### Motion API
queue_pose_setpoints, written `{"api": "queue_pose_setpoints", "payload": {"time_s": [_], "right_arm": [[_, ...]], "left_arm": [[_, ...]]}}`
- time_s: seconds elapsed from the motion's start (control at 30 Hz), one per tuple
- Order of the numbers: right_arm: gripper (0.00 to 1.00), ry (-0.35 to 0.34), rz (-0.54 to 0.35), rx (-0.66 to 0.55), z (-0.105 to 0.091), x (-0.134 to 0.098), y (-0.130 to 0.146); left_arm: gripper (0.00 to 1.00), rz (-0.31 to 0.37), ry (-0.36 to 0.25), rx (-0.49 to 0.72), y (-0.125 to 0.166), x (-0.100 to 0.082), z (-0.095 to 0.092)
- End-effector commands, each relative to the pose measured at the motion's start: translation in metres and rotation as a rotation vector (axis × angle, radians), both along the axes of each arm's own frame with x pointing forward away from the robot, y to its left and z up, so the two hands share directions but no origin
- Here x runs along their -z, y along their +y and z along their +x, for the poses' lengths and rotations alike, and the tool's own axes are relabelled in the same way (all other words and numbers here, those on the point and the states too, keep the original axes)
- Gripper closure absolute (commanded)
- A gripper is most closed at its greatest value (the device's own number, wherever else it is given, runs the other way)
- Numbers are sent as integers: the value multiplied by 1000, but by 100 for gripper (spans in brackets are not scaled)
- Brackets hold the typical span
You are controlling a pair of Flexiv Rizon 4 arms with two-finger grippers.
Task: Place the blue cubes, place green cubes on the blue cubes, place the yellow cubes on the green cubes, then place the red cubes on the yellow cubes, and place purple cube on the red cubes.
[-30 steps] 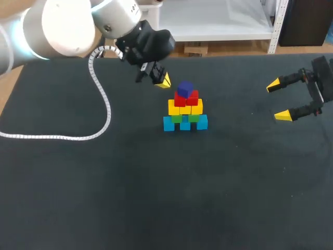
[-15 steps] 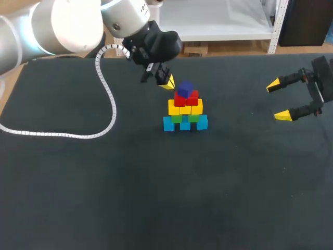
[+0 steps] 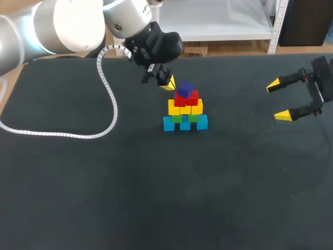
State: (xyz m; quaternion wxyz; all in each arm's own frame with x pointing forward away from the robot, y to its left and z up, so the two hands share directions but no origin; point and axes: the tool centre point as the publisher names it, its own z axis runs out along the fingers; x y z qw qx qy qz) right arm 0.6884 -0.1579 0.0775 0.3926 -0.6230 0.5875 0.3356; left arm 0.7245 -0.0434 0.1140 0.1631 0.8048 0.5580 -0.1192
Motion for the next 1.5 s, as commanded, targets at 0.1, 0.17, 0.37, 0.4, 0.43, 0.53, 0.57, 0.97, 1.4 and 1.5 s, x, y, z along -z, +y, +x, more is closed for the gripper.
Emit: {"api": "queue_pose_setpoints", "payload": {"time_s": [0.1, 0.17, 0.37, 0.4, 0.43, 0.53, 0.57, 0.97, 1.4, 1.5], "right_arm": [[0, 0, 1, -1, 0, 0, 0], [0, 0, 1, -1, 0, 0, 0], [0, 0, 1, -1, 0, 0, 0], [0, 0, 1, -1, 0, 0, 0], [0, 0, 1, -1, 0, 0, 0], [0, 0, 1, -1, 0, 0, 0], [0, 0, 1, -1, 0, 0, 0], [0, 0, 1, -1, 0, 0, 0], [0, 0, 1, -1, 0, 0, 0], [0, 0, 1, -1, 0, 0, 0]], "left_arm": [[100, 6, 2, 3, -3, 0, 5], [100, 6, 1, 4, -3, 0, 5], [100, 9, 4, 2, -3, 0, 4], [100, 9, 4, 1, -3, 0, 3], [100, 10, 5, 0, -3, 0, 3], [100, 10, 6, -4, -3, 1, 2], [100, 10, 7, -6, -3, 1, 1], [100, 12, 10, -19, -3, 1, -4], [100, 14, 10, -29, -5, 1, -9], [100, 12, 10, -28, -6, 1, -10]]}}
